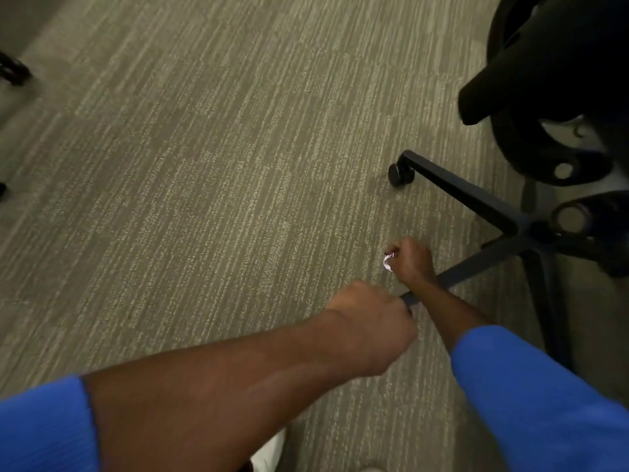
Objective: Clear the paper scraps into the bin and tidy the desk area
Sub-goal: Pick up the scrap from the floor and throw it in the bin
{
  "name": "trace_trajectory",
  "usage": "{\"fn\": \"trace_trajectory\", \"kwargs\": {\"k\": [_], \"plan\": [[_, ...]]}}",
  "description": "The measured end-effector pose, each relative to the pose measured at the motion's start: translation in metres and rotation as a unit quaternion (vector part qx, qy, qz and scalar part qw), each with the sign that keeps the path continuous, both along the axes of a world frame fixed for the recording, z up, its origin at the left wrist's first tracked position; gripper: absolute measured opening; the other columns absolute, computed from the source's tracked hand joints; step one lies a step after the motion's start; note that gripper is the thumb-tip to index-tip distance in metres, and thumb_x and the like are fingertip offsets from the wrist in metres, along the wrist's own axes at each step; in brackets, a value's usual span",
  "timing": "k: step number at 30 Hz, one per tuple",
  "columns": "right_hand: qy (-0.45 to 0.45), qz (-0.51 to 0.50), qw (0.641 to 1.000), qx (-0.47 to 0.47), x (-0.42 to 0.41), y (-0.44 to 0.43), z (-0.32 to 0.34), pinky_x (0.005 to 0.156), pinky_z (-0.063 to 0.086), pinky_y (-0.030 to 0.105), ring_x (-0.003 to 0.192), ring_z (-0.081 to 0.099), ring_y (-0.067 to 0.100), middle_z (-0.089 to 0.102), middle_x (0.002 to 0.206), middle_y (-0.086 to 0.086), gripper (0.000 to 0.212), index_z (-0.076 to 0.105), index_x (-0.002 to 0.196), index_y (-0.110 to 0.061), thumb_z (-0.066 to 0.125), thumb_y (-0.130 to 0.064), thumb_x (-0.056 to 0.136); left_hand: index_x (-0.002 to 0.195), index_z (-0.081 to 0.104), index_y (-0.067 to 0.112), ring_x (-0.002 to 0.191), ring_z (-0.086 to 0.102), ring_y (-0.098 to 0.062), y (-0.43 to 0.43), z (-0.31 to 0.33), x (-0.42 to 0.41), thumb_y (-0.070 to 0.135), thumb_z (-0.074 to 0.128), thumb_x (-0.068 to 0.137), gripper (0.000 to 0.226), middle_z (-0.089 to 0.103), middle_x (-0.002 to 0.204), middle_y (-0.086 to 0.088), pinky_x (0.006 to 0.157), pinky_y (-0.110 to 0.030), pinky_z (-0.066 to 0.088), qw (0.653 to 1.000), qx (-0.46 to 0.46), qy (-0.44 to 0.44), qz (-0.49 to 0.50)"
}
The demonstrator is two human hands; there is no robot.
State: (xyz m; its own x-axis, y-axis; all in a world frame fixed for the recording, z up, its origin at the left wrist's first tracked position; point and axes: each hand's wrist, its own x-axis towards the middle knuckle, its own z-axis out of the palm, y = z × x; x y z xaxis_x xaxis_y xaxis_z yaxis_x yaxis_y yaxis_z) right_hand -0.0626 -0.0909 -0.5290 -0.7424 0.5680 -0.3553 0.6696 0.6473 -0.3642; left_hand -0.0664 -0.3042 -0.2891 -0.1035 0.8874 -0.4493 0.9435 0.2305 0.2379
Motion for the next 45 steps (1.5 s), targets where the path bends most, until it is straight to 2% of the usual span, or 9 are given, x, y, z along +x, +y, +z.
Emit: {"fn": "trace_trajectory", "kwargs": {"k": [3, 8, 13, 20, 25, 29, 34, 41, 45], "plan": [[0.033, 0.009, 0.999, -0.002, 0.023, -0.008, 0.038, 0.085, 0.053, 0.031, 0.098, 0.073, 0.026, 0.079, 0.102, 0.008, 0.012, 0.083, 0.095, -0.016, 0.084, -0.011, 0.084, 0.117, 0.066, 0.010, 0.097, 0.069, -0.030, -0.004, 0.009, 0.012, 0.027, 0.068, 0.099, 0.025, 0.068, 0.105, -0.009, 0.086, -0.049, 0.060, 1.000, -0.012, 0.010, -0.011], [0.077, -0.051, 0.995, -0.036, 0.079, -0.022, 0.108, 0.077, 0.046, 0.023, 0.092, 0.073, 0.022, 0.078, 0.100, 0.005, 0.016, 0.081, 0.093, -0.018, 0.084, -0.008, 0.081, 0.121, 0.065, 0.011, 0.111, 0.068, -0.034, -0.007, 0.041, 0.047, 0.031, 0.067, 0.099, 0.030, 0.071, 0.119, -0.012, 0.086, -0.045, 0.054, 0.999, -0.025, -0.022, -0.014], [0.094, -0.137, 0.983, -0.074, 0.162, -0.050, 0.179, 0.079, 0.060, 0.041, 0.084, 0.072, 0.021, 0.076, 0.093, 0.000, 0.017, 0.077, 0.090, -0.022, 0.084, -0.014, 0.077, 0.117, 0.063, 0.010, 0.109, 0.069, -0.037, -0.012, 0.084, 0.080, 0.033, 0.062, 0.100, 0.029, 0.070, 0.119, -0.014, 0.083, -0.045, 0.053, 0.996, -0.050, -0.071, -0.003], [0.050, -0.302, 0.945, -0.115, 0.288, -0.087, 0.274, 0.079, 0.056, 0.028, 0.083, 0.077, 0.012, 0.082, 0.085, -0.008, 0.017, 0.081, 0.087, -0.025, 0.080, -0.013, 0.076, 0.116, 0.063, 0.011, 0.113, 0.068, -0.038, 0.016, 0.144, 0.125, 0.032, 0.062, 0.099, 0.027, 0.069, 0.124, -0.015, 0.084, -0.043, 0.052, 0.992, -0.089, -0.091, -0.004], [0.032, -0.413, 0.904, -0.109, 0.376, -0.094, 0.329, 0.078, 0.056, 0.032, 0.084, 0.076, 0.021, 0.082, 0.084, -0.003, 0.016, 0.081, 0.089, -0.024, 0.077, -0.013, 0.079, 0.119, 0.063, 0.010, 0.114, 0.067, -0.038, 0.046, 0.161, 0.174, 0.036, 0.058, 0.102, 0.032, 0.067, 0.126, -0.016, 0.082, -0.041, 0.048, 0.985, -0.128, -0.090, -0.075], [0.029, -0.483, 0.871, -0.089, 0.435, -0.080, 0.356, 0.074, 0.049, 0.026, 0.083, 0.075, 0.013, 0.081, 0.084, -0.008, 0.015, 0.082, 0.089, -0.027, 0.079, -0.019, 0.077, 0.114, 0.062, 0.012, 0.112, 0.066, -0.036, 0.070, 0.165, 0.207, 0.038, 0.056, 0.103, 0.029, 0.066, 0.124, -0.014, 0.078, -0.039, 0.044, 0.977, -0.148, -0.092, -0.126], [0.038, -0.547, 0.834, -0.053, 0.507, -0.048, 0.381, 0.089, 0.059, 0.038, 0.088, 0.077, 0.019, 0.082, 0.087, -0.005, 0.016, 0.081, 0.093, -0.024, 0.080, -0.018, 0.078, 0.121, 0.063, 0.012, 0.114, 0.066, -0.036, 0.092, 0.170, 0.245, 0.041, 0.056, 0.102, 0.035, 0.066, 0.125, -0.013, 0.088, -0.042, 0.052, 0.971, -0.162, -0.082, -0.156], [0.040, -0.622, 0.782, 0.013, 0.604, 0.001, 0.400, 0.090, 0.057, 0.038, 0.104, 0.074, 0.031, 0.082, 0.103, 0.007, 0.022, 0.082, 0.105, -0.024, 0.076, -0.017, 0.085, 0.118, 0.063, 0.014, 0.113, 0.066, -0.034, 0.120, 0.173, 0.309, 0.040, 0.057, 0.101, 0.032, 0.067, 0.125, -0.012, 0.090, -0.043, 0.053, 0.962, -0.172, -0.069, -0.198], [0.060, -0.622, 0.780, 0.023, 0.652, 0.032, 0.381, 0.101, 0.058, 0.048, 0.112, 0.073, 0.036, 0.079, 0.117, 0.010, 0.025, 0.080, 0.107, -0.026, 0.061, -0.014, 0.096, 0.117, 0.062, 0.015, 0.116, 0.065, -0.034, 0.139, 0.170, 0.340, 0.044, 0.056, 0.101, 0.033, 0.067, 0.125, -0.012, 0.092, -0.044, 0.053, 0.956, -0.184, -0.060, -0.220]]}}
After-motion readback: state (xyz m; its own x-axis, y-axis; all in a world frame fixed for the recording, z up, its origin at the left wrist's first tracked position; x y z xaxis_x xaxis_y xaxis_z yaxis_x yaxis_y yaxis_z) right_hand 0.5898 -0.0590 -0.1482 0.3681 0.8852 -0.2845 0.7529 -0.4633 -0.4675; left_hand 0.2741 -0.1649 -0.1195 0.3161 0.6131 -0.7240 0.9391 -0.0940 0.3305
